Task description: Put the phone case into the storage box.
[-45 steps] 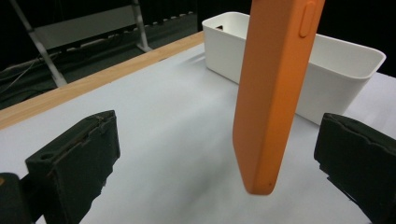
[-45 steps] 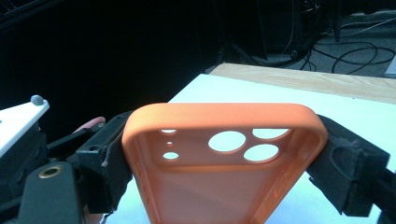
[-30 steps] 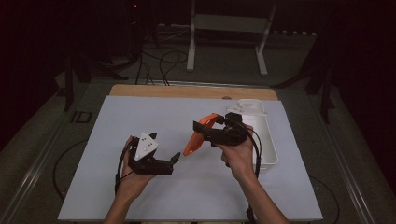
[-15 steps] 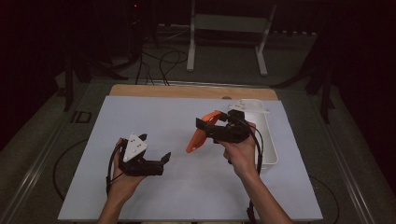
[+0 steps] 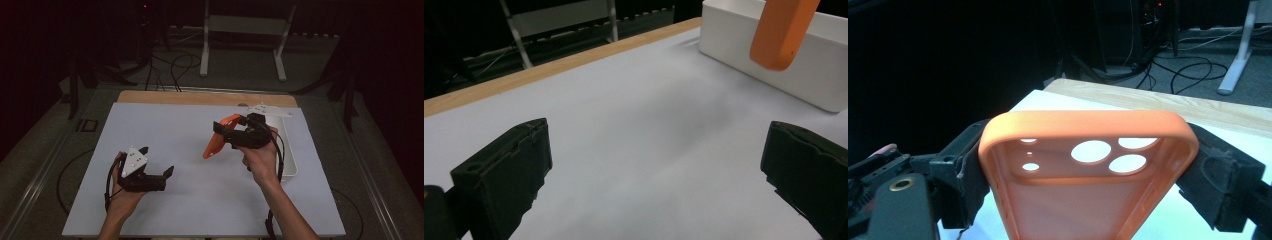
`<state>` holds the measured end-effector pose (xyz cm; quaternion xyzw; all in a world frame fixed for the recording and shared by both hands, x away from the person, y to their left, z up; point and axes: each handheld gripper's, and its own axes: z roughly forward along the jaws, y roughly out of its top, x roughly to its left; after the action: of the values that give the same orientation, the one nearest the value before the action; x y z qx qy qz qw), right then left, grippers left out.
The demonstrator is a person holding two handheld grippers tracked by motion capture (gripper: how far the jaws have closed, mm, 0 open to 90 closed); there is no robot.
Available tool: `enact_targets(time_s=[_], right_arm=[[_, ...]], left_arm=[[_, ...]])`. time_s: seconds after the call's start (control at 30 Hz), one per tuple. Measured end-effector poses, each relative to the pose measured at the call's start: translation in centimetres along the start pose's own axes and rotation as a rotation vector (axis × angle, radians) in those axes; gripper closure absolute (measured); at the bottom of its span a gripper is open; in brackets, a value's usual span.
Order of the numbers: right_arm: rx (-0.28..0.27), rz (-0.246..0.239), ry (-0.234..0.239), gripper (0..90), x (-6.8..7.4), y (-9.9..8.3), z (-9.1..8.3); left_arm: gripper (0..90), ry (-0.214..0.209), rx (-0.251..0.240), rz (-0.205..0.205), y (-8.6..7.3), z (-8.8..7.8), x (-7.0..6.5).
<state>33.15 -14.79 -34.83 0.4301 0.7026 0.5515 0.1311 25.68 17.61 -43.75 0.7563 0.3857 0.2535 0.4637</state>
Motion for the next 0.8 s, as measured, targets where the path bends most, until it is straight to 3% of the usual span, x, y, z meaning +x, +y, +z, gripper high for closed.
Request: enact_targets(time_s=[0.8], right_arm=[[0.005, -0.022, -0.054, 16.3, -0.9, 0.9, 0.1]], left_arm=[[0.4, 0.045, -0.007, -0.024, -3.1, -1.2, 2.2]])
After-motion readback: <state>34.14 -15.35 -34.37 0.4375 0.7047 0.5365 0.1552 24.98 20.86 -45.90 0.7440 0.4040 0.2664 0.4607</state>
